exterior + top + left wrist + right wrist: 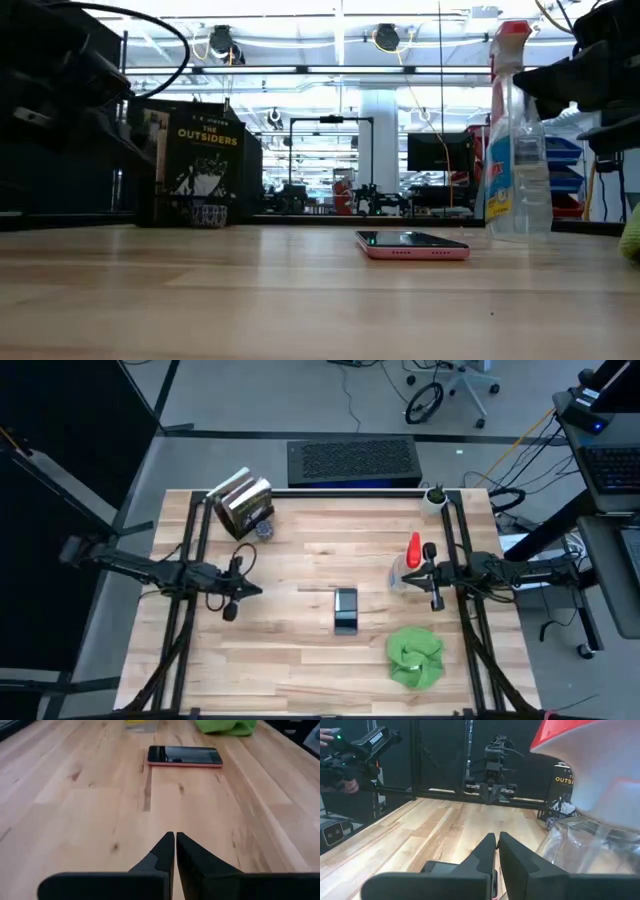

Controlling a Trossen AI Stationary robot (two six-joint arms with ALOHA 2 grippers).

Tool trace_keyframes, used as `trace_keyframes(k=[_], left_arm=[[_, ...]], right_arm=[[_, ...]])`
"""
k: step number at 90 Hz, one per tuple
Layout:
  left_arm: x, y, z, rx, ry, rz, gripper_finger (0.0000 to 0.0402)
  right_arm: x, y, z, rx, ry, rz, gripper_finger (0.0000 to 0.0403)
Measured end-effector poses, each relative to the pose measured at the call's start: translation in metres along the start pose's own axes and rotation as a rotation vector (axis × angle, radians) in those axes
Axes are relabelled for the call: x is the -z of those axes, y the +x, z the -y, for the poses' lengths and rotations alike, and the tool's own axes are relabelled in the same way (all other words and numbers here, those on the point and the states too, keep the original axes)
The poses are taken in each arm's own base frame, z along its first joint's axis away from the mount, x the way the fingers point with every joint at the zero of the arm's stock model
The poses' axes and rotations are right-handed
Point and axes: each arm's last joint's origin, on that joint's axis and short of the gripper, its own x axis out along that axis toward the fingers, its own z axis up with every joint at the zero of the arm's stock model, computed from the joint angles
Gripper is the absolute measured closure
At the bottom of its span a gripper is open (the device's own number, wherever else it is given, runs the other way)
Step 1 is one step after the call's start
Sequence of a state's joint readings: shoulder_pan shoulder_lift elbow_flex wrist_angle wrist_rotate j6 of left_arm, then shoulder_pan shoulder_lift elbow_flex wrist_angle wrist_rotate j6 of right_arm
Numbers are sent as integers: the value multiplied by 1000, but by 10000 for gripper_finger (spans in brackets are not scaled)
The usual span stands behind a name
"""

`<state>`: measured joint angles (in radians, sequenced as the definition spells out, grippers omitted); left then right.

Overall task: Apply microfiber cloth
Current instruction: Return to Home Position

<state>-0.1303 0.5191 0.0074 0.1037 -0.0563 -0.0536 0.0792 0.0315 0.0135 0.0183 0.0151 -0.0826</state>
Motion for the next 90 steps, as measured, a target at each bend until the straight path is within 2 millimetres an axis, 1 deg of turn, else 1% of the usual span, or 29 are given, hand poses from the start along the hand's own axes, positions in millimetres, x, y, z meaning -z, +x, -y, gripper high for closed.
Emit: trace_keyframes(k=[19,37,58,78,90], left_arm=[[-5,-11,0,3,30,80,398],[-14,-21,0,9,29,220,398],[-21,-31,0,11,42,336,398],[-26,-38,-1,14,36,426,398],[-26,-39,-1,13,36,429,398]], right_arm=[[0,0,0,0,0,0,396],[0,0,0,0,0,0,396],[0,0,0,-1,0,0,396],[0,0,0,0,0,-1,396],[0,0,0,-1,0,-1,396]])
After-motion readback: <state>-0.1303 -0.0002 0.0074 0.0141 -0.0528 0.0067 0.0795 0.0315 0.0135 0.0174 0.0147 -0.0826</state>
